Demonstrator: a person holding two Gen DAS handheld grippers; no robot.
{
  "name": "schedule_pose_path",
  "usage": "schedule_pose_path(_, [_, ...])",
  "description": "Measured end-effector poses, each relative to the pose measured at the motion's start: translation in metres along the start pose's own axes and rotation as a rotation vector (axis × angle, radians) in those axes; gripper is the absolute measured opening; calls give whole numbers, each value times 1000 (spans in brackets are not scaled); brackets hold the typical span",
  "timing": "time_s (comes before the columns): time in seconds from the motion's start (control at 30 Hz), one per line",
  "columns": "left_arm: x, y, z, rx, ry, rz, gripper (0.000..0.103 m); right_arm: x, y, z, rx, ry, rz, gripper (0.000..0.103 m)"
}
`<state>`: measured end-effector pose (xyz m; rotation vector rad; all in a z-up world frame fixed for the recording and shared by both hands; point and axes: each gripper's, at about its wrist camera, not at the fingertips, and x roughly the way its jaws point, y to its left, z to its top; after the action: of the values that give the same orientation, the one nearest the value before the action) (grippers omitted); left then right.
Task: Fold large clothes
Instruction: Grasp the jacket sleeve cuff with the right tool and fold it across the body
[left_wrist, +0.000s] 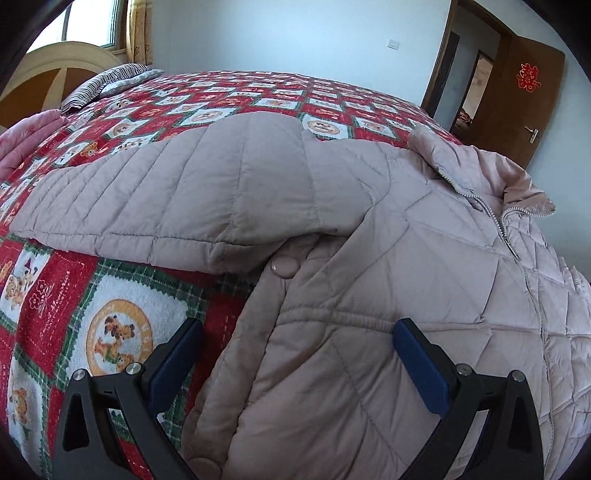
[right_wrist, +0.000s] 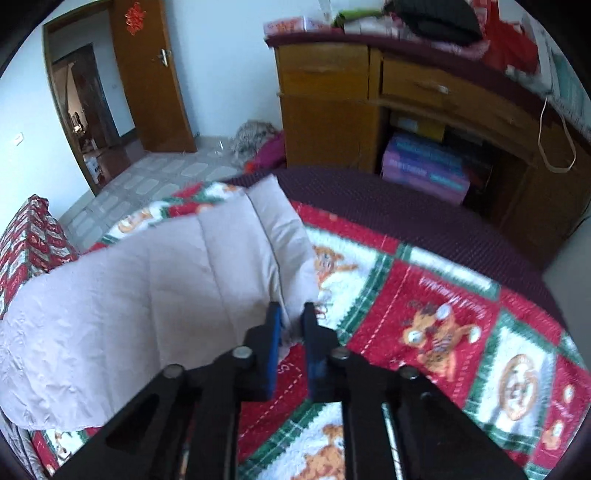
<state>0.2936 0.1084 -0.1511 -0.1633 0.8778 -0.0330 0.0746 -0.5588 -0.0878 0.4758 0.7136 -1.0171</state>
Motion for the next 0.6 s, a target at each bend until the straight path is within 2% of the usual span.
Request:
schedule_pose_path(0.1, [-1,1,1,-5,-4,-8,102,-41,21,11,-83,-119,24,11])
schedule_pose_path(0.23, [-4,7,0,-16,-15,-26,102,-114,61,23,-220,-259,126,11])
schedule_pose_path(0.3, [-5,8,0,-21,-17,-37,102,-143,89,24,-286,-299,181,11])
schedule_pose_path(0.37, [-8,11,-2,-30,-23,-53,102,-174,121,16,-356,-325,253,11])
schedule_pose_path(0.47, [-12,15,-4,-44,-33,-71,102,-202,166,-14,-453,-331,358,10])
schedule_pose_path(0.6, [-13,18,-5,-53,-39,-86,102,-221,243,-73,-614,-271,536,6])
